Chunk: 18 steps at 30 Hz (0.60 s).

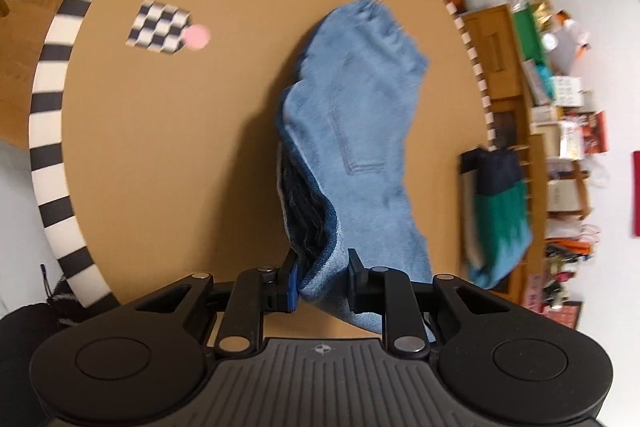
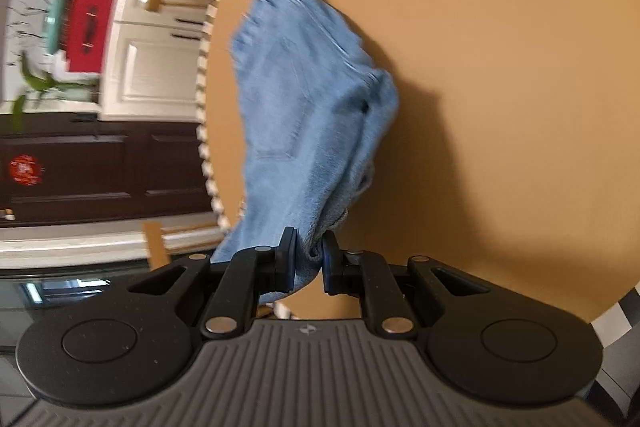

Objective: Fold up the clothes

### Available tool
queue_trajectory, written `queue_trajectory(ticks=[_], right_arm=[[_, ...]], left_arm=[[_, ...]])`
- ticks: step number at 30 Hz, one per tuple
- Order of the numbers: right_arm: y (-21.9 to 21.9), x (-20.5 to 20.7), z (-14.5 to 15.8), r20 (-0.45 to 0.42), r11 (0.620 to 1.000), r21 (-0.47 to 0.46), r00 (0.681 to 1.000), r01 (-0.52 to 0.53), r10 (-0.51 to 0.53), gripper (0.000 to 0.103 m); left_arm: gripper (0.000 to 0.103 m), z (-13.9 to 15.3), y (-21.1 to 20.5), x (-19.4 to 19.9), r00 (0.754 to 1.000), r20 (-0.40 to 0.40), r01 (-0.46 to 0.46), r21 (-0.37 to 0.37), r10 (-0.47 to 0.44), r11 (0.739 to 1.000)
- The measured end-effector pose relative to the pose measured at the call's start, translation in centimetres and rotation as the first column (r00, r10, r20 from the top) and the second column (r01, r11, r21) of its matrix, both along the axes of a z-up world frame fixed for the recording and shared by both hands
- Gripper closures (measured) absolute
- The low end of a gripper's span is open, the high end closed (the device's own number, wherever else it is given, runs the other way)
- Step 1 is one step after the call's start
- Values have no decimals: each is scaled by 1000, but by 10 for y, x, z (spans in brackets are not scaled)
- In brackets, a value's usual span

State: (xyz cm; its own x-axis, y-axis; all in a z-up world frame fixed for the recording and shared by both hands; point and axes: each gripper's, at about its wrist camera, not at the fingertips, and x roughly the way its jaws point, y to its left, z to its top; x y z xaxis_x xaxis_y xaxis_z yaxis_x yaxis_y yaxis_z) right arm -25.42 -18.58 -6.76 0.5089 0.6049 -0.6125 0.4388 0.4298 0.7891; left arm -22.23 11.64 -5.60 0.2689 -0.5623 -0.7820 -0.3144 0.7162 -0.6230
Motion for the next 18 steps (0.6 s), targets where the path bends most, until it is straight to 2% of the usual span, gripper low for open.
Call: queue_trajectory(ticks=[4, 9, 14, 18], right_arm=[[-11, 23, 38, 75, 1000, 15, 997, 13, -14, 90], [-25, 71, 53, 86, 1000, 9, 996, 6, -6, 90], [-27, 131, 47, 58, 1000, -6, 998, 21, -21, 90], [-23, 180, 32, 31, 998, -45, 999, 42, -41, 90]], left_arm=[[79, 23, 1, 13, 999, -18, -37, -67, 36, 997], [79, 33, 5, 49, 987, -106, -129, -113, 117, 985], [78, 32, -1, 105, 977, -121, -185, -93, 174, 978], [78, 21, -11, 163, 972, -106, -212, -27, 208, 977]])
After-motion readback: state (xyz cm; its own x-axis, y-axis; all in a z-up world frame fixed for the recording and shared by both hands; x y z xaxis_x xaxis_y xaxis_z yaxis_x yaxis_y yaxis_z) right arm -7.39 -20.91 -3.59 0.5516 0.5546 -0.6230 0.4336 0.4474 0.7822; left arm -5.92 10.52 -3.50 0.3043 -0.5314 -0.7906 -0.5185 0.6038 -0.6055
